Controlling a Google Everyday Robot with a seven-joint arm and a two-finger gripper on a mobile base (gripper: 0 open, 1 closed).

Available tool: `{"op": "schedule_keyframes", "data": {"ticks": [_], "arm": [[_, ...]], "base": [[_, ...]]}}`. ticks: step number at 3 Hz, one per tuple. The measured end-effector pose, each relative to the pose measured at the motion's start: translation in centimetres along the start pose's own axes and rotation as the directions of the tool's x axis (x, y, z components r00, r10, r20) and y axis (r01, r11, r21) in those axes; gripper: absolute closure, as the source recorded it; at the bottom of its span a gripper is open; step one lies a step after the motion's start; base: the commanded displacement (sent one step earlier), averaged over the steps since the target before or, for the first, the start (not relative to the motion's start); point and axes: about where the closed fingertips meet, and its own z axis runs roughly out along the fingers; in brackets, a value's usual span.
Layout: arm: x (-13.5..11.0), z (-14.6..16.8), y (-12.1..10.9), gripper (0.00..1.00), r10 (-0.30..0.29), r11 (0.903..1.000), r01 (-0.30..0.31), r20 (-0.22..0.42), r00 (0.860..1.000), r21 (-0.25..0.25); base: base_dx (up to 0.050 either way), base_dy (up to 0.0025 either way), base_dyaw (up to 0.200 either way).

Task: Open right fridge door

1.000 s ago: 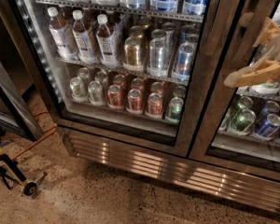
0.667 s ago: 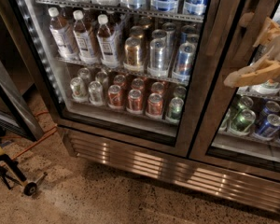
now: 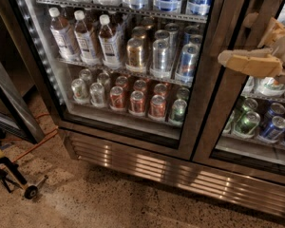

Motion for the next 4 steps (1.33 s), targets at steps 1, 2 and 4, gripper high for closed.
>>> {"op": "schedule_keyframes", "data": {"ticks": [1, 2, 4], "arm": [[0.0, 0.01, 0.0, 0.66, 0.0, 1.0, 0.0, 0.0, 1.0, 0.0], [0.0, 0.01, 0.0, 0.89, 0.0, 1.0, 0.0, 0.0, 1.0, 0.0], [0.0, 0.01, 0.0, 1.0, 0.0, 1.0, 0.0, 0.0, 1.0, 0.0]], "base": [[0.0, 0.0, 0.0], [0.0, 0.0, 0.0], [-0.025, 0.0, 0.0]]}}
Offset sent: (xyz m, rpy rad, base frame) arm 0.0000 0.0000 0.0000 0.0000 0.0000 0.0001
